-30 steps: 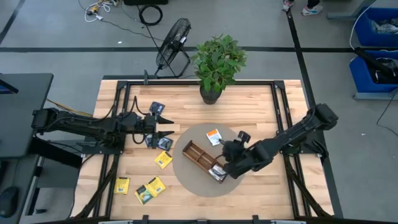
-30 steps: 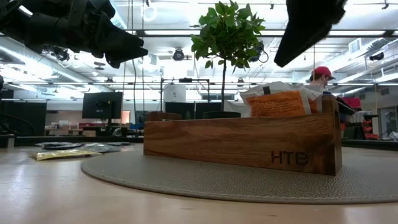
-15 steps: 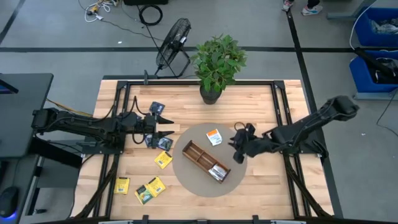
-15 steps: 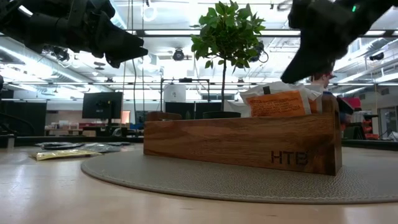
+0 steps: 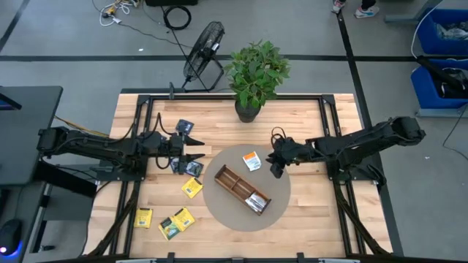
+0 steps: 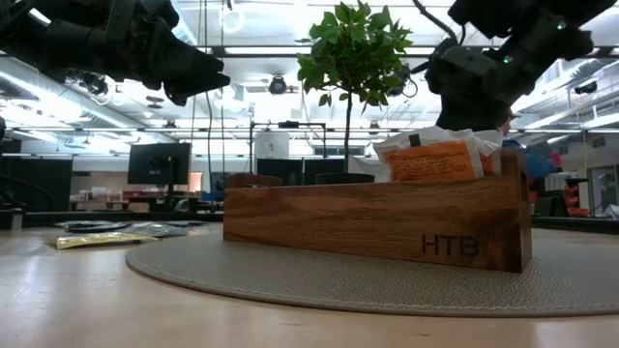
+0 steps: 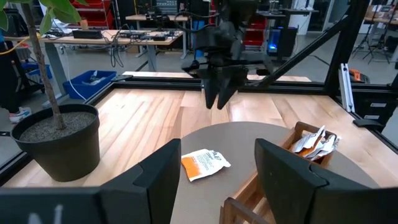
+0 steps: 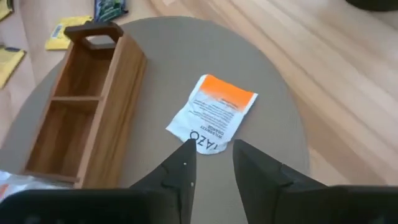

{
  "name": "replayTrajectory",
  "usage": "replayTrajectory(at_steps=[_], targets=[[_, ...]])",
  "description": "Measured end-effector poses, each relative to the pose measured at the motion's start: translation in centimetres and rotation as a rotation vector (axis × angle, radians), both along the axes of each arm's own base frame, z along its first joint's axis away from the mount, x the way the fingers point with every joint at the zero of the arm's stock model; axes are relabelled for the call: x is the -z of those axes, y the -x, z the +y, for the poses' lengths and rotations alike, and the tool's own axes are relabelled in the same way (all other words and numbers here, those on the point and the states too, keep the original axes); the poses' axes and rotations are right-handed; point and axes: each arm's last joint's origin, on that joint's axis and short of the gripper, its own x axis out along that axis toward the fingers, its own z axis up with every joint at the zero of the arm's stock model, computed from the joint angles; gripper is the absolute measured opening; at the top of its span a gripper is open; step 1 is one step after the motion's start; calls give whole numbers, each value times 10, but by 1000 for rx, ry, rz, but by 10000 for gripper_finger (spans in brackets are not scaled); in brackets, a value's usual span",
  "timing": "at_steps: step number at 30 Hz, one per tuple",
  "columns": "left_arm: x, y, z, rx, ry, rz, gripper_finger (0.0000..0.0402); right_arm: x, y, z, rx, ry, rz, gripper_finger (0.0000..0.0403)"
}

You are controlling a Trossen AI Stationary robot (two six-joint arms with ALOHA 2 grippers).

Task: Pick & Place Tea
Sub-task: Put the orange tea bag into the bottom section of the wooden organizer

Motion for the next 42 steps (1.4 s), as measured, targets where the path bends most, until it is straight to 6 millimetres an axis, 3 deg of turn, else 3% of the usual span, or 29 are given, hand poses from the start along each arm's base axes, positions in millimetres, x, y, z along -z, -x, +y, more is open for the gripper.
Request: replayTrajectory(at_steps=[5, 10, 17, 26, 30, 42], targets=[[0, 0, 0, 0, 0, 0, 209, 3, -3, -5, -74, 9, 16, 114], [0, 0, 0, 0, 2, -1, 209, 12, -11, -3, -264, 159, 48, 114], [0, 0, 0, 0, 4, -1, 209, 30, -28, -4, -335, 235, 77, 114], [0, 0, 0, 0, 4, -1, 209, 50, -46, 13, -505, 468, 209, 118], [0, 0, 0, -1, 12, -1, 209, 50, -51, 16, -513, 543, 234, 145], [0, 0, 0, -2, 21, -2, 209, 57, -52, 17, -523, 478, 246, 268]])
